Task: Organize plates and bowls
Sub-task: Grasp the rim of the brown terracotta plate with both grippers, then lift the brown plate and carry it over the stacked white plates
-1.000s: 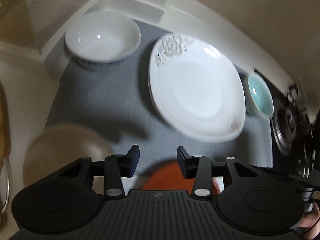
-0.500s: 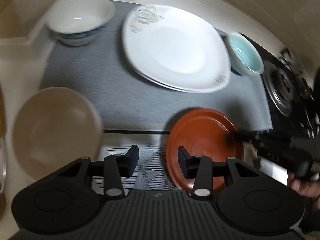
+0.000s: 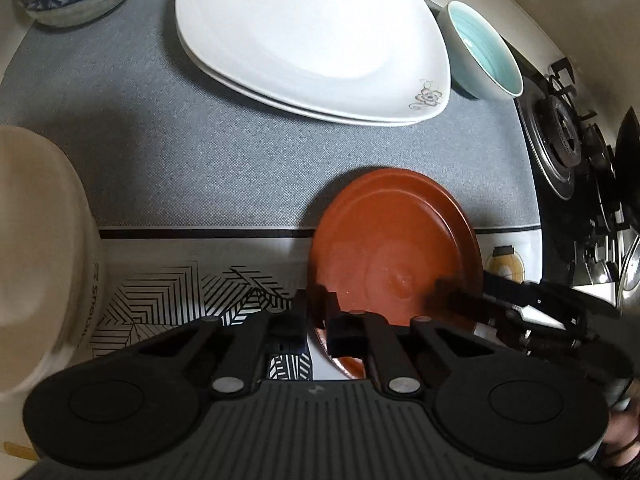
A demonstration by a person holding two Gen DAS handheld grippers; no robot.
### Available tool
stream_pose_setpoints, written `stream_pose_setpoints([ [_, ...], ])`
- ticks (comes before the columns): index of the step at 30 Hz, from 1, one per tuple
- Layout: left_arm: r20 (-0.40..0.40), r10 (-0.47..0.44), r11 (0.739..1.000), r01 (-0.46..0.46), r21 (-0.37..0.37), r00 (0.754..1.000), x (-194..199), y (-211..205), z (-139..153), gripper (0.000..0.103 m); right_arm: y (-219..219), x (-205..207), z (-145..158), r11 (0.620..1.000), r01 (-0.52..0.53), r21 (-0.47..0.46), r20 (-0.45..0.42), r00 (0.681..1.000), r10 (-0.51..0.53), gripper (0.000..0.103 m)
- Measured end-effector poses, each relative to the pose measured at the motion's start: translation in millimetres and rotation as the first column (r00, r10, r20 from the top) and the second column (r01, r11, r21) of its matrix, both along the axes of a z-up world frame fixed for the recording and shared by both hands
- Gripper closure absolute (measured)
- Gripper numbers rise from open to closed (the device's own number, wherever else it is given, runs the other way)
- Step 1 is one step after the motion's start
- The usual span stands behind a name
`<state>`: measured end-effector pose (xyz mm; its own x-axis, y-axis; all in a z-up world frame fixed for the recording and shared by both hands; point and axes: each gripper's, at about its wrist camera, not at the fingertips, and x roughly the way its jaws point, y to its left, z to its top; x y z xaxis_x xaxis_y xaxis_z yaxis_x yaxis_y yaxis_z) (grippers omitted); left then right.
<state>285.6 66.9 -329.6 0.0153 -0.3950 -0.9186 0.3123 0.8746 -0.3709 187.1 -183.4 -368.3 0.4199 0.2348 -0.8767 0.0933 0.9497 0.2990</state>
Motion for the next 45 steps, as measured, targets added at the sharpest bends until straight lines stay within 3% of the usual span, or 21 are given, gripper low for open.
stream_pose_setpoints([
  [1, 0.003, -0.002, 1.0, 0.002, 0.012, 1.0, -0.5, -2.1, 0.9, 0.095, 3.6, -0.4, 0.6, 1.0, -0.02, -0.021, 0.004, 1.0, 0.02, 0.07],
  [3, 0.021, -0.011, 0.999, 0.01, 0.047, 1.0, -0.6, -5.5, 8.4, 0.095, 6.8, -1.2, 3.1, 0.998, -0.032, -0.06, 0.012, 0.999, 0.033, 0.083],
  [4, 0.026, -0.012, 0.999, 0.011, 0.044, 1.0, 0.5, -8.3, 11.8, 0.095, 6.0, -0.7, 5.5, 0.997, -0.03, -0.064, 0.022, 0.999, 0.031, 0.085],
  [7, 0.05, -0.018, 1.0, 0.018, 0.01, 0.999, -0.5, -8.3, 34.0, 0.095, -1.1, -3.1, 16.3, 0.998, 0.011, -0.06, 0.059, 0.998, -0.008, 0.085],
  [14, 0.194, -0.082, 0.992, 0.061, 0.114, 0.978, -13.9, -21.4, 75.3, 0.094, -3.1, -3.2, 49.9, 0.999, 0.045, -0.025, 0.135, 0.99, -0.041, 0.084],
  [19, 0.247, -0.062, 0.993, 0.034, 0.116, 0.967, -15.2, -18.1, 94.8, 0.093, -5.3, 3.2, 73.2, 0.998, 0.066, 0.0, 0.179, 0.982, -0.065, 0.085],
  [24, 0.312, -0.054, 0.99, 0.01, 0.141, 0.948, -15.6, -20.4, 111.1, 0.093, 2.8, 10.9, 91.6, 0.997, 0.056, -0.048, 0.217, 0.975, -0.044, 0.088],
  [35, 0.336, -0.001, 0.994, -0.036, 0.103, 0.942, -6.6, -9.6, 133.4, 0.093, 8.1, 16.0, 107.8, 0.998, 0.04, -0.038, 0.223, 0.974, -0.031, 0.089],
  [42, 0.365, 0.05, 0.999, -0.048, -0.014, 0.93, -3.1, 1.5, 174.8, 0.093, 0.7, 15.8, 149.4, 0.998, 0.067, 0.005, 0.286, 0.956, -0.066, 0.086],
  [45, 0.407, 0.056, 0.998, -0.052, -0.02, 0.912, -4.9, 1.9, 185.4, 0.093, 0.0, 19.1, 165.2, 0.997, 0.076, 0.014, 0.318, 0.945, -0.077, 0.086],
])
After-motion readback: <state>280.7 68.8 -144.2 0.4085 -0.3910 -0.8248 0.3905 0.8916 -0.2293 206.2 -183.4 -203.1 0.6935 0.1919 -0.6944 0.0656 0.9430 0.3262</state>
